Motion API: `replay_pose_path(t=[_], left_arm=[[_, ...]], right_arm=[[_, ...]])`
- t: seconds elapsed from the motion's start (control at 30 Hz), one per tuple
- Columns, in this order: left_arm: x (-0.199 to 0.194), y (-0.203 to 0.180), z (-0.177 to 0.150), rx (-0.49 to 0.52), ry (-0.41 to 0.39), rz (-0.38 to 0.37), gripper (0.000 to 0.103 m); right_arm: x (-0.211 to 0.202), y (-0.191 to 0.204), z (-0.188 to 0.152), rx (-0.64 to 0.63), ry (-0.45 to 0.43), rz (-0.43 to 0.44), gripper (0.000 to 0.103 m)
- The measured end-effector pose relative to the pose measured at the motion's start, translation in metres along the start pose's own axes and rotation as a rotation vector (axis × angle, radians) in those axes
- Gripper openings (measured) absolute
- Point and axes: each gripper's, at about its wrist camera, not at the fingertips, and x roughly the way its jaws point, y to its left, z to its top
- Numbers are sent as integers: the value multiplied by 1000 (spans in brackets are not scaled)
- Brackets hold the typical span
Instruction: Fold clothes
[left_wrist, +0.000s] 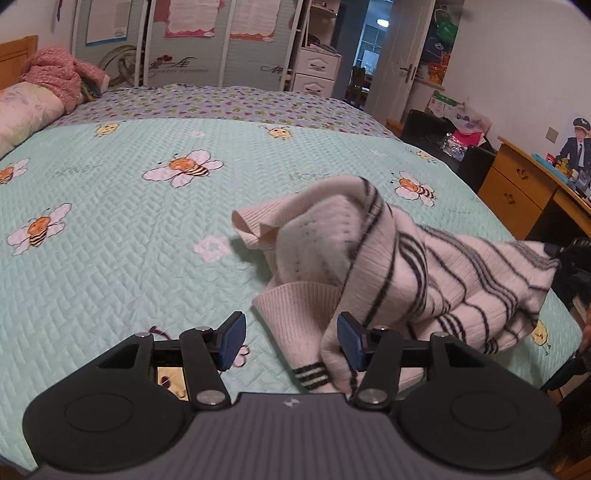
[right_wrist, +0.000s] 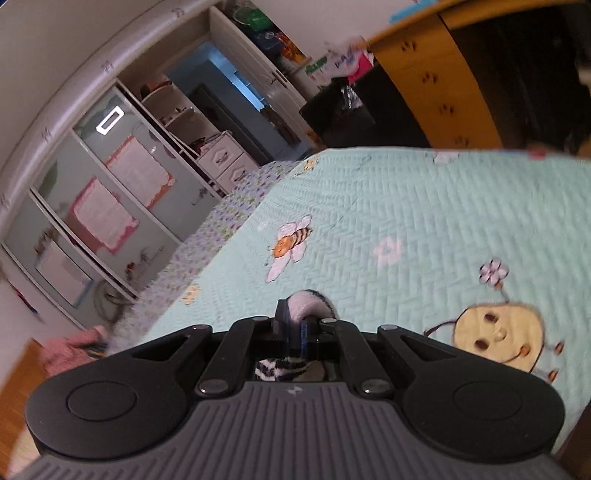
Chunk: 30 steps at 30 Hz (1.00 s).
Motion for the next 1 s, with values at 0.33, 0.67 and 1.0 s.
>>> replay_pose_path(t=[0.33, 0.67, 1.0], left_arm=[[28, -16, 45, -79, -6, -116, 59], [95, -10, 84, -321, 83, -229, 60], [140, 5, 99, -485, 135, -193, 14]], right_arm=[[14, -45, -8, 235, 200, -135, 36], [-40, -21, 1, 154, 134, -37, 48], [-40, 15, -24, 36, 178, 13, 55]])
